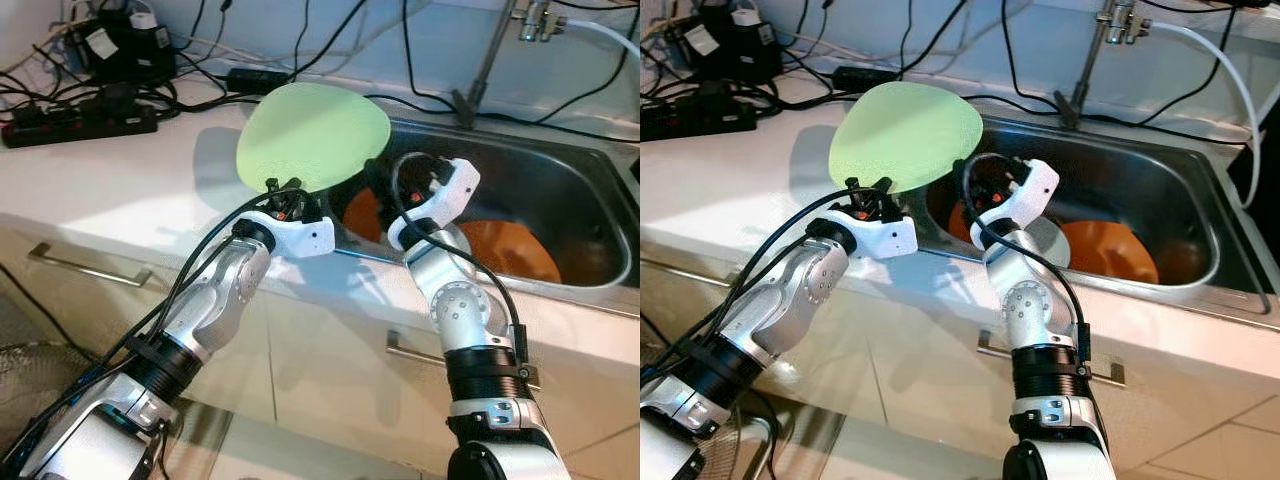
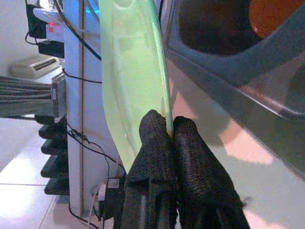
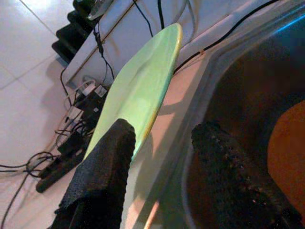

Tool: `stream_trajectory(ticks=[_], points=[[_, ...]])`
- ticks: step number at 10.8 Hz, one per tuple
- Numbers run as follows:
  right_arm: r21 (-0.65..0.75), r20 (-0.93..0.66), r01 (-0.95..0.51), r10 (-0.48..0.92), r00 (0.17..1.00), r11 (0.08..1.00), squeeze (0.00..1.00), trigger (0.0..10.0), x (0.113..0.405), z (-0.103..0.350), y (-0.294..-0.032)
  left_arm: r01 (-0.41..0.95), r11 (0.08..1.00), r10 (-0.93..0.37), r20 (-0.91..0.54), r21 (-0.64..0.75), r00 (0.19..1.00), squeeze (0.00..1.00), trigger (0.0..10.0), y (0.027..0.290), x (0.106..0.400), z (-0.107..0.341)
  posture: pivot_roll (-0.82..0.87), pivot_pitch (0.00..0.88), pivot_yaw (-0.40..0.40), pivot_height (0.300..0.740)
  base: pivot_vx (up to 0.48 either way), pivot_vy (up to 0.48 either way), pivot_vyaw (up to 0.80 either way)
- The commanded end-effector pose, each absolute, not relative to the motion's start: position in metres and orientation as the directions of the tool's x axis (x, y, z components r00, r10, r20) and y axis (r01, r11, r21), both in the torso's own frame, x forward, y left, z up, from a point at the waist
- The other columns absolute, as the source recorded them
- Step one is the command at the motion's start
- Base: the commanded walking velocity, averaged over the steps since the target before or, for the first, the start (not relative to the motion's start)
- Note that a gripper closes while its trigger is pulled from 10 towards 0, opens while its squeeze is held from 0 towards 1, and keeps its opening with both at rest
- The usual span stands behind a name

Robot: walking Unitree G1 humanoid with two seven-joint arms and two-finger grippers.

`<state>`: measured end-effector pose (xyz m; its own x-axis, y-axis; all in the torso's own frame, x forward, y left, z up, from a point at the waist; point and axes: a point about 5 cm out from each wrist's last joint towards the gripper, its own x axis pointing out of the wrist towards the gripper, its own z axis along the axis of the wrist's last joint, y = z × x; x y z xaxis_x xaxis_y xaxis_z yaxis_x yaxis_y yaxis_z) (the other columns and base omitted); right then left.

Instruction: Kitchen organization

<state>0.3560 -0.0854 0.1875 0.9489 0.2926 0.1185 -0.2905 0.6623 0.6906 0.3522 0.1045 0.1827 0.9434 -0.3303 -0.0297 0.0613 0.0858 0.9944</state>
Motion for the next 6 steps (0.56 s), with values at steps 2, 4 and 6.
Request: stream_trajectory(ticks=[2, 4, 6], points=[[0.741, 0.15, -0.324, 0.326, 0.933, 0.588, 0.0, 10.0, 0.356, 0.199, -0.063, 0.016, 0.092, -0.383, 0.021, 0.996, 0.923, 0.0, 10.0, 0.094, 0.346, 0.194, 0.24, 0.015, -0.045, 0.74, 0.0, 0.0, 0.0], [0.743, 0.148, -0.33, 0.338, 0.929, 0.582, 0.0, 10.0, 0.356, 0.2, -0.057, 0.012, 0.089, -0.411, 0.026, 0.996, 0.911, 0.0, 10.0, 0.091, 0.343, 0.197, 0.24, 0.014, -0.045, 0.74, 0.0, 0.0, 0.0], [0.747, 0.156, -0.341, 0.349, 0.924, 0.571, 0.0, 10.0, 0.357, 0.202, -0.053, 0.009, 0.084, -0.431, 0.028, 0.996, 0.902, 0.0, 10.0, 0.09, 0.342, 0.199, 0.25, 0.014, -0.045, 0.74, 0.0, 0.0, 0.0]])
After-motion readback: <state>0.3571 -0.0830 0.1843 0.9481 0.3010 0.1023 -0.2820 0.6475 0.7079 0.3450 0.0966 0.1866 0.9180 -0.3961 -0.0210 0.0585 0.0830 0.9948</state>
